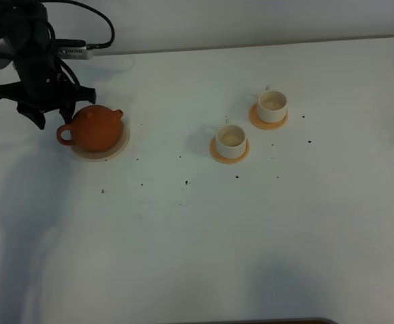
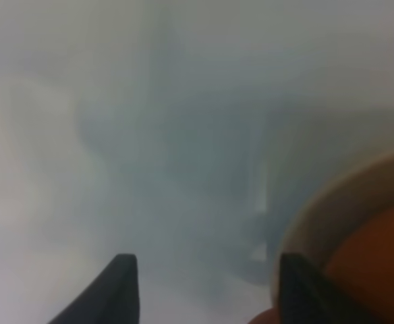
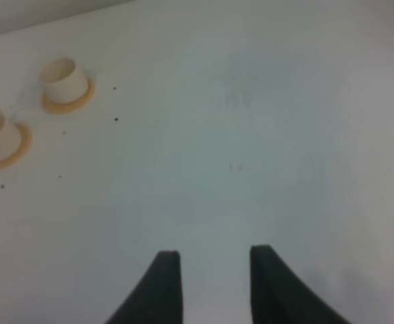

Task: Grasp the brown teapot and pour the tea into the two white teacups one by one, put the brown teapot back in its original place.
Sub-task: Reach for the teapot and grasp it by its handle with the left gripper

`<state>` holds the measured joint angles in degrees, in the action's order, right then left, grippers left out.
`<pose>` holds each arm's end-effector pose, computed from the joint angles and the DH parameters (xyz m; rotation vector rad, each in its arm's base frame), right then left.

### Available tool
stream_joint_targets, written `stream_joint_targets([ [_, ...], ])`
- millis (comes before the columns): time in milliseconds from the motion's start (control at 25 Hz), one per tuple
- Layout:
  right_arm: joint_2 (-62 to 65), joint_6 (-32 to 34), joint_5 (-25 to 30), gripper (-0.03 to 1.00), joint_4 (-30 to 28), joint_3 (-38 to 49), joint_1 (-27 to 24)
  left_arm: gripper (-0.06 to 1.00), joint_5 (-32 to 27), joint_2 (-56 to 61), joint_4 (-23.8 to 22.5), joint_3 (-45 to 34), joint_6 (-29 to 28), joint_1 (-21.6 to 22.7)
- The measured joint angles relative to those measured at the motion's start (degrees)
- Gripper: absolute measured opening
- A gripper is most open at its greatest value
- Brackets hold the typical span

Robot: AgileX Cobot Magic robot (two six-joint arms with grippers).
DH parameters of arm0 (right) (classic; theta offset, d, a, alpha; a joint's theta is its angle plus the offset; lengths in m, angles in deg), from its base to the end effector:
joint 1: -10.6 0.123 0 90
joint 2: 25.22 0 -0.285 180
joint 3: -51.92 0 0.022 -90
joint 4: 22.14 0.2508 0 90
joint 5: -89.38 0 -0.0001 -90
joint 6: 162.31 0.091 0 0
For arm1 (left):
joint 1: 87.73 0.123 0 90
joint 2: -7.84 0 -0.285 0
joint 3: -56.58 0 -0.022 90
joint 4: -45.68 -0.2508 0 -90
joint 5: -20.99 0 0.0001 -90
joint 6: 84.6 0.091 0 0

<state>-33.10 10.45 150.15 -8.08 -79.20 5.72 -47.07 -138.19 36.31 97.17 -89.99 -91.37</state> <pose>-0.0036 0.0197 0.2778 -0.0521 2.0299 0.1610 0.4943 -0.0177 0.1473 0.0332 3.0085 0.2197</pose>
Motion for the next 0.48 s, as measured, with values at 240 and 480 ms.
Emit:
stream_joint_targets([
  [240, 0.00, 0.00, 0.00, 0.24, 0.00, 0.00, 0.00, 0.46, 0.00, 3.28, -2.98, 2.79, 3.99, 0.23],
  [480, 0.00, 0.00, 0.00, 0.24, 0.00, 0.00, 0.00, 0.46, -0.09, 7.85, -0.81, 3.51, 17.51, 0.50],
])
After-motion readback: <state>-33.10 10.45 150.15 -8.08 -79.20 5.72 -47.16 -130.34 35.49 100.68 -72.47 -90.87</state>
